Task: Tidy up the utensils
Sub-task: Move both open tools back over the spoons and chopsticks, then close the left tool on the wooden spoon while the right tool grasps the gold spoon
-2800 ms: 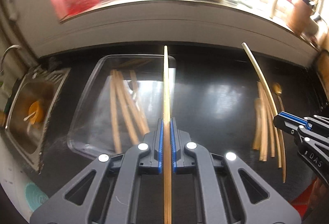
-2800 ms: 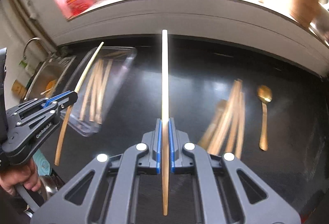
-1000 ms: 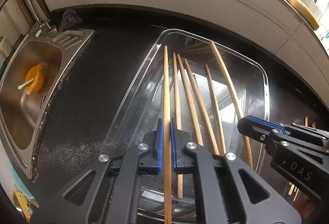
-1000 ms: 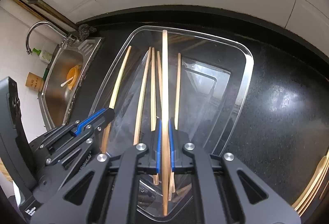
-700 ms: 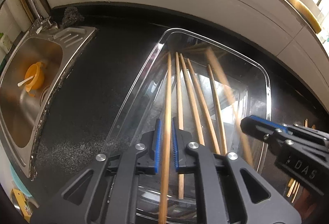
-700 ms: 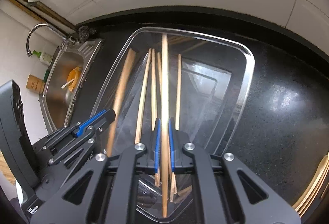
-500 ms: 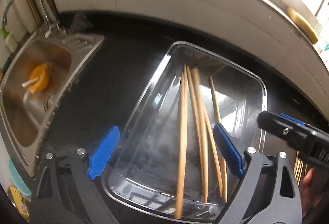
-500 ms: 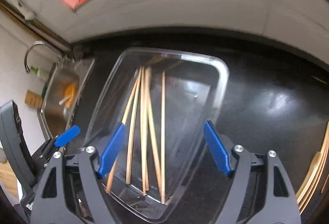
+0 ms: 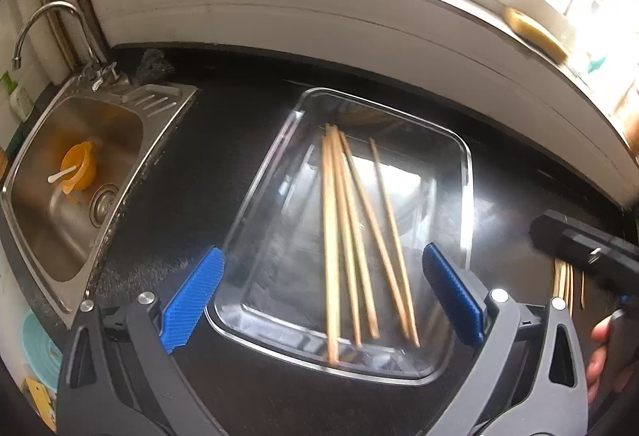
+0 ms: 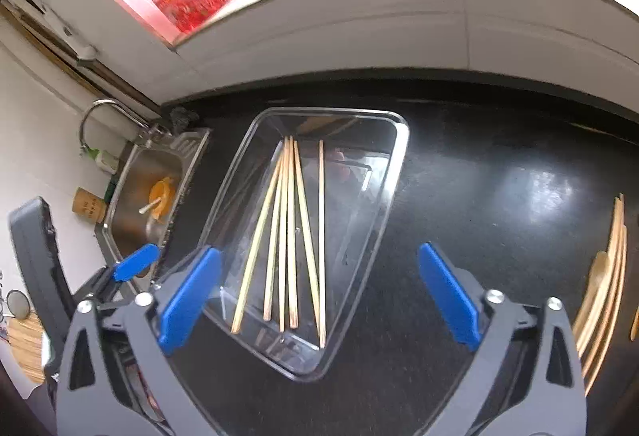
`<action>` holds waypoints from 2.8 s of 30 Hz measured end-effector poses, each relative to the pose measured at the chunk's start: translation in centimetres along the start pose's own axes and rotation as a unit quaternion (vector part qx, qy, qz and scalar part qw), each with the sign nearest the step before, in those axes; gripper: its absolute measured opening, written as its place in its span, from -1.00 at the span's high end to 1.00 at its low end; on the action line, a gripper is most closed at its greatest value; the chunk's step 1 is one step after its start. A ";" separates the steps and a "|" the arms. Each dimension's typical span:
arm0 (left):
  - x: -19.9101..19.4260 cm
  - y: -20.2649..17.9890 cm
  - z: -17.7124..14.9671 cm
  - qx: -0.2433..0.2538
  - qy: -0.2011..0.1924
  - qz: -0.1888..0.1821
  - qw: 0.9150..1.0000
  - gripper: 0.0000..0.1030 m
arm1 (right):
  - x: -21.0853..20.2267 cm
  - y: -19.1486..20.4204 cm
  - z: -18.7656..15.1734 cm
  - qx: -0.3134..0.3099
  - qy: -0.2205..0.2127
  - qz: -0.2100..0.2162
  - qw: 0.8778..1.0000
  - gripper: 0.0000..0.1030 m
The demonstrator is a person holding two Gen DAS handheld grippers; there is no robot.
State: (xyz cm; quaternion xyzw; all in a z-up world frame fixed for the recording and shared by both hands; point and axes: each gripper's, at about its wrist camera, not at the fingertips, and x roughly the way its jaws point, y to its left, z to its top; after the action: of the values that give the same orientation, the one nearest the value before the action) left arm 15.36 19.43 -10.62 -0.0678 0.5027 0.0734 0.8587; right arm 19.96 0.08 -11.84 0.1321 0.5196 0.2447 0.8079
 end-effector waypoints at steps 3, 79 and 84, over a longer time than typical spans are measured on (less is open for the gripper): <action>-0.9 -1.6 -1.0 0.014 -0.002 -0.001 1.000 -0.88 | -3.0 -1.4 -1.5 0.006 -0.024 -0.015 1.000 -0.87; 10.6 -34.9 -10.4 0.299 -0.015 -0.126 0.946 0.84 | -4.5 -32.4 -6.5 0.016 -0.006 -0.243 0.970 0.82; 10.8 -34.6 -9.6 0.282 0.003 -0.125 0.951 0.84 | -4.2 -32.1 -6.1 0.023 0.003 -0.242 0.970 0.91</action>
State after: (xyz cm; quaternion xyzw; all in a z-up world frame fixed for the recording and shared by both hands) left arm 19.11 -15.67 -23.28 0.1152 0.4927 -0.1793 0.8437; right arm 21.27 -29.53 -26.16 0.0205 0.5441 0.0306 0.8382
